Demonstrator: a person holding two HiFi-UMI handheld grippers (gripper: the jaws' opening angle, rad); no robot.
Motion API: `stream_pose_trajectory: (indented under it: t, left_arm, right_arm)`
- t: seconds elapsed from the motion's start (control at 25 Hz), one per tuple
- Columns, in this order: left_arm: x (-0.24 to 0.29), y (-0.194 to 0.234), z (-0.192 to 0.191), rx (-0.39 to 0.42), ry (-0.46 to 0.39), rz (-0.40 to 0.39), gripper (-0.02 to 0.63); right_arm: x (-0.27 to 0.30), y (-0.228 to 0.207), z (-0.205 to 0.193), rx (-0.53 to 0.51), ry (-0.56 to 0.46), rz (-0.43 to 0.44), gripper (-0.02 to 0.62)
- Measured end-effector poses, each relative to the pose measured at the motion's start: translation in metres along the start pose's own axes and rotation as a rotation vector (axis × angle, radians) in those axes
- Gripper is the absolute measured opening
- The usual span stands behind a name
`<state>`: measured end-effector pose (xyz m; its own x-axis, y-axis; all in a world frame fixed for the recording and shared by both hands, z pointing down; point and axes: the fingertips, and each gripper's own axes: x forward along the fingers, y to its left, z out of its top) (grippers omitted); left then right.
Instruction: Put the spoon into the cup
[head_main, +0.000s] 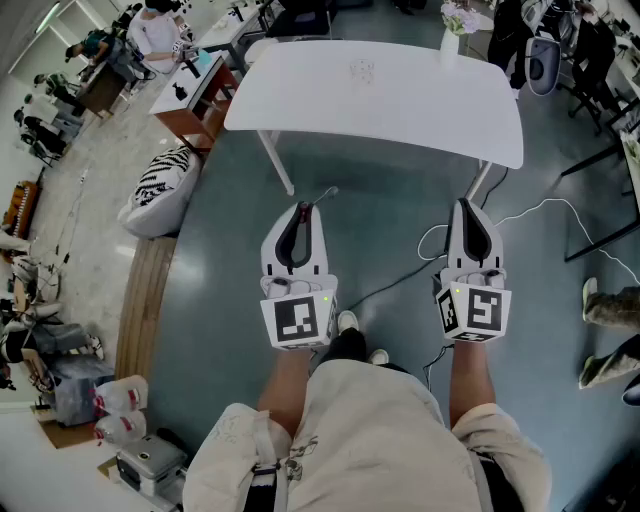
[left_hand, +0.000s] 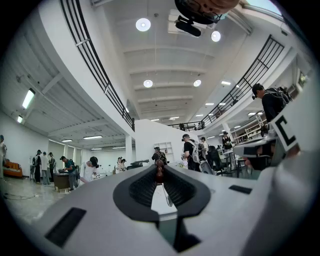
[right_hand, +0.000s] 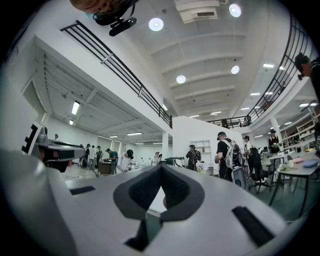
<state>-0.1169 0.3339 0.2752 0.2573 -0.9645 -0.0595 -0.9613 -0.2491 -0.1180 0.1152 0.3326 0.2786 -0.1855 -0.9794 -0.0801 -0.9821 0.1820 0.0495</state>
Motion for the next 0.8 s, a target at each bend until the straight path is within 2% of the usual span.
stream_pose_trajectory:
  t: [0.16, 0.4, 0.52, 0.8]
  left_arm:
    - [0.008, 0.006, 0.011, 0.01, -0.031, -0.024, 0.038]
    - [0.025, 0.018, 0.006, -0.011, -0.029, -0.057, 0.038]
    - [0.036, 0.024, 0.007, -0.014, -0.045, -0.071, 0.038]
    - [0.057, 0.066, 0.01, -0.028, -0.056, -0.085, 0.038]
  right_arm:
    - [0.009, 0.012, 0.003, 0.004, 0.005, 0.006, -0.012]
    - [0.03, 0.027, 0.008, -0.031, -0.009, 0.001, -0.012]
    - [0.043, 0.029, 0.009, -0.003, -0.021, -0.011, -0.012]
    - [0.081, 0.057, 0.018, 0.01, -0.035, -0.013, -0.012]
